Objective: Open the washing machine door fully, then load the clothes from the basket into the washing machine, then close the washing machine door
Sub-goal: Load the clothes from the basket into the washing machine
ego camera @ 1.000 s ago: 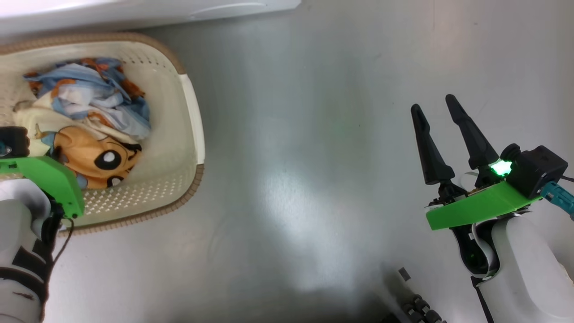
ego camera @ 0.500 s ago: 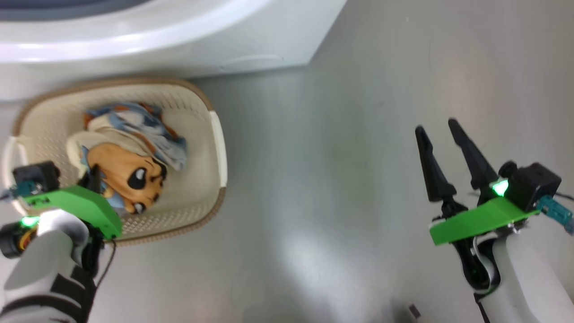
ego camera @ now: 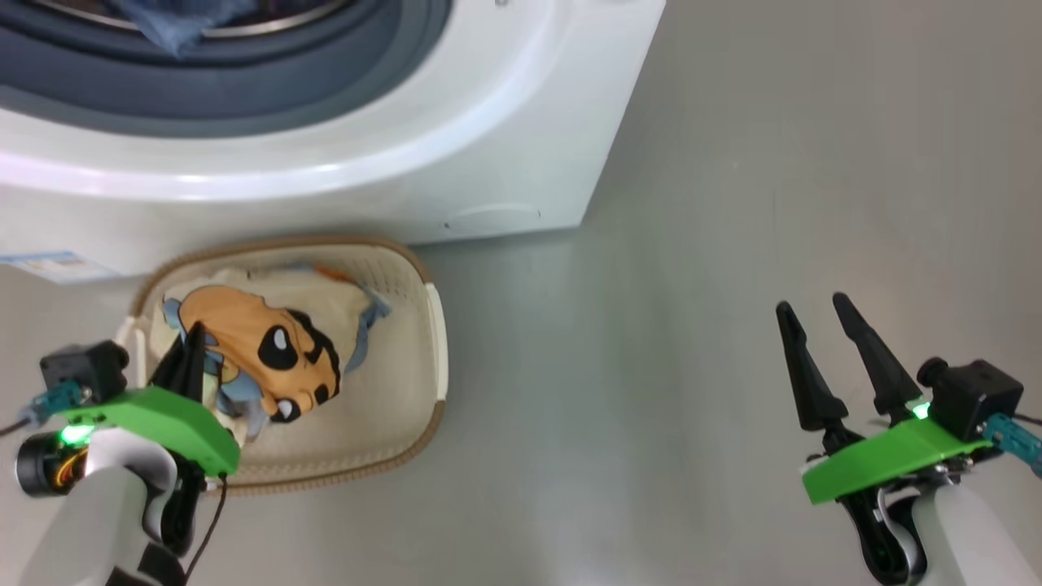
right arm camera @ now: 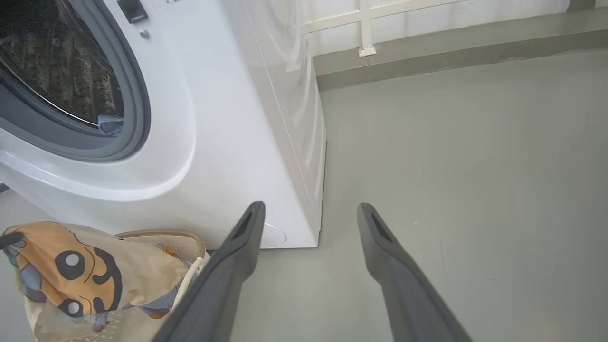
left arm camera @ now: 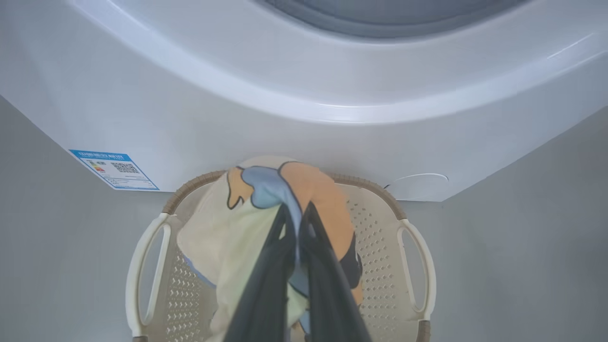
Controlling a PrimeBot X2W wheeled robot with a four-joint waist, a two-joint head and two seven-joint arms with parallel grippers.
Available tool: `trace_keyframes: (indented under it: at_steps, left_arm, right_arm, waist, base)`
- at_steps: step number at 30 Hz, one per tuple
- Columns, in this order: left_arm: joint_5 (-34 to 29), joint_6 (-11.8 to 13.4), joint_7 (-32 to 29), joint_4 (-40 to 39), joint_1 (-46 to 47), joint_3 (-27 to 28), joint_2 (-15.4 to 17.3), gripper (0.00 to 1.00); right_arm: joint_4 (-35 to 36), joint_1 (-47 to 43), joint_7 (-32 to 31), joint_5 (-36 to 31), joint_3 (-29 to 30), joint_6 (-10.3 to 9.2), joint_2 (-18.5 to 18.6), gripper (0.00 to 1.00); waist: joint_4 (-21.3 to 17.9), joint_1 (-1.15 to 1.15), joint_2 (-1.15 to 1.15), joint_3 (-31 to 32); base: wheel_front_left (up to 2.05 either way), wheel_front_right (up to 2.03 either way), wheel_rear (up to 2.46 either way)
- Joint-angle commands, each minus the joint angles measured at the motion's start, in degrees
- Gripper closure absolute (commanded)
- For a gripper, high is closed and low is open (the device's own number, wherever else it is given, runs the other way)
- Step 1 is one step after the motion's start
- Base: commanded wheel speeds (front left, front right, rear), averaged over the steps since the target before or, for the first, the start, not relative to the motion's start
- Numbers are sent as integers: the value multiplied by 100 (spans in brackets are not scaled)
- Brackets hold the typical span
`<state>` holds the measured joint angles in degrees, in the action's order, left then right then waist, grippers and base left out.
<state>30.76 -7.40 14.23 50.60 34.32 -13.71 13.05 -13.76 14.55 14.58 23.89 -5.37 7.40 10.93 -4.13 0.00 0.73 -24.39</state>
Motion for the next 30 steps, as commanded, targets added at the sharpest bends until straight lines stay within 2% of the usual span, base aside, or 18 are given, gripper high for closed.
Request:
trace_keyframes:
  at_steps: [1,15,23,30]
  left_arm:
    - [-71,-8,76,-185,-132,216,266,100]
    - [-848,-8,76,-2172,-1601,1102,183,100]
    - [-1213,-9,76,-3402,-2601,1706,-122,100]
    - [-1316,-9,76,-4179,-3236,1983,-457,100]
  right_arm:
    - [111,-160,42,22,-87,9,69,0]
    - [78,-691,42,26,68,9,181,0]
    - [45,-962,42,38,104,9,166,0]
    - [96,-1143,42,65,208,9,247,0]
  waist:
    - [53,0,0,325]
    - [60,0,0,1075]
    - [60,0,0,1438]
    - [119,0,0,1595]
  base:
    - [0,0,0]
    - [0,0,0]
    - [0,0,0]
    - [0,0,0]
